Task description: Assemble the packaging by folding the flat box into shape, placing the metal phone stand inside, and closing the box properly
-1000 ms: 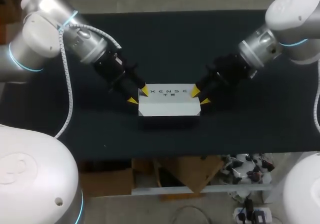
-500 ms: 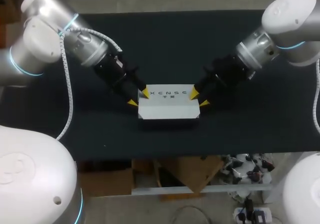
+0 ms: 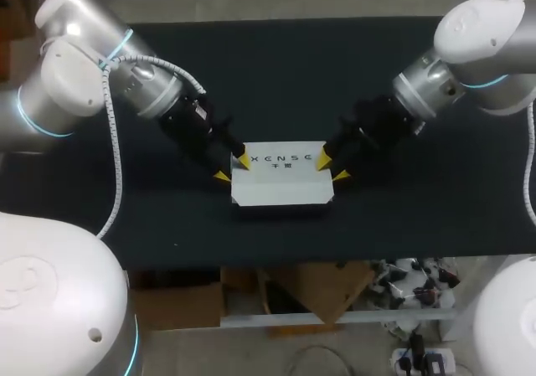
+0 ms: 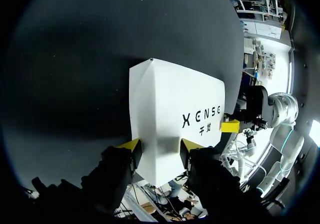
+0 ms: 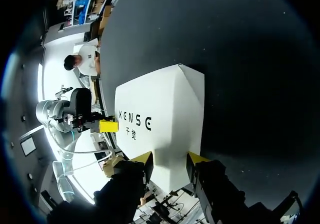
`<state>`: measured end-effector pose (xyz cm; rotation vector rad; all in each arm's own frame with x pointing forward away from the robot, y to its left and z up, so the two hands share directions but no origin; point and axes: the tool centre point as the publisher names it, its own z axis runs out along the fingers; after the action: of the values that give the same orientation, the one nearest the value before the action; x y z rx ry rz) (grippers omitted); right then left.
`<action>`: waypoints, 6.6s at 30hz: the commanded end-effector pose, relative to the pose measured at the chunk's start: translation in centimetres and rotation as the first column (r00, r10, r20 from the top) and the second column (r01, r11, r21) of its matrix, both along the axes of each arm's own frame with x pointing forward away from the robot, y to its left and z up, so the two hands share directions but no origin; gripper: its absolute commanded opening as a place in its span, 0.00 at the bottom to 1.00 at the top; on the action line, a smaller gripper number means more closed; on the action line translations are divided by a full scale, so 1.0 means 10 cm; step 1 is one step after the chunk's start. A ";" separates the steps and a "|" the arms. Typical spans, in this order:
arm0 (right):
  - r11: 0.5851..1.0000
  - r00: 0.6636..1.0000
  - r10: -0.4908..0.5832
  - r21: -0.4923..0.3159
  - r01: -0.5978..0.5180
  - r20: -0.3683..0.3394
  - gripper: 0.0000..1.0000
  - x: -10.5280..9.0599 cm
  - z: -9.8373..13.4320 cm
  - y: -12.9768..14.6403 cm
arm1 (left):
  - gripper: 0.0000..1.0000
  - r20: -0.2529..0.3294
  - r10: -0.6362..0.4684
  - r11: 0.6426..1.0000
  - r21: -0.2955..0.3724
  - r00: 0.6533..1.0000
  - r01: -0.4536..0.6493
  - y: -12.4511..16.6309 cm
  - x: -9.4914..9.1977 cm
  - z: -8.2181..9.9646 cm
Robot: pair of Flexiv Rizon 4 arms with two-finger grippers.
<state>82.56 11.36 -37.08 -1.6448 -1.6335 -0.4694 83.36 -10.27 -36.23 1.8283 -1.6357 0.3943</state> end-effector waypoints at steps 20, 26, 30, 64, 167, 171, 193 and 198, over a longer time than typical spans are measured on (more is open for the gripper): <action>1.000 1.000 0.006 0.001 -0.006 0.015 0.45 -0.02 -0.11 0.19 | 0.52 0.085 -0.007 1.000 0.008 0.996 0.006 -0.20 -0.09 -0.08; 1.000 1.000 0.009 -0.002 -0.009 0.016 0.45 -0.03 -0.13 0.19 | 0.52 0.099 -0.012 1.000 0.015 0.995 0.010 -0.21 -0.10 -0.09; 1.000 1.000 0.011 -0.004 -0.011 0.017 0.45 -0.03 -0.14 0.19 | 0.53 0.114 -0.017 1.000 0.019 0.993 0.015 -0.21 -0.10 -0.10; 0.999 0.998 0.037 -0.031 -0.035 0.042 0.45 -0.08 -0.18 0.18 | 0.53 0.201 -0.011 0.999 0.041 0.980 0.003 -0.15 -0.10 -0.16; 0.991 0.975 -0.021 -0.125 0.050 0.220 0.49 -0.08 -0.08 -0.03 | 0.52 0.259 -0.175 0.977 0.168 0.950 0.135 0.08 -0.10 -0.08; 0.989 0.975 -0.022 -0.139 0.054 0.220 0.49 -0.08 -0.11 -0.04 | 0.52 0.254 -0.175 0.977 0.168 0.951 0.135 0.07 -0.12 -0.09; 0.990 0.977 -0.019 -0.133 0.048 0.214 0.48 -0.03 -0.22 -0.03 | 0.52 0.217 -0.149 0.984 0.131 0.965 0.122 0.07 -0.16 -0.15; 0.991 0.977 -0.024 -0.123 0.051 0.213 0.47 -0.03 -0.23 -0.02 | 0.52 0.202 -0.127 0.988 0.111 0.971 0.106 0.06 -0.16 -0.17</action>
<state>82.12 10.96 -38.97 -1.7814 -1.8270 -0.5805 81.68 -9.46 -37.49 1.8064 -1.9316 0.4728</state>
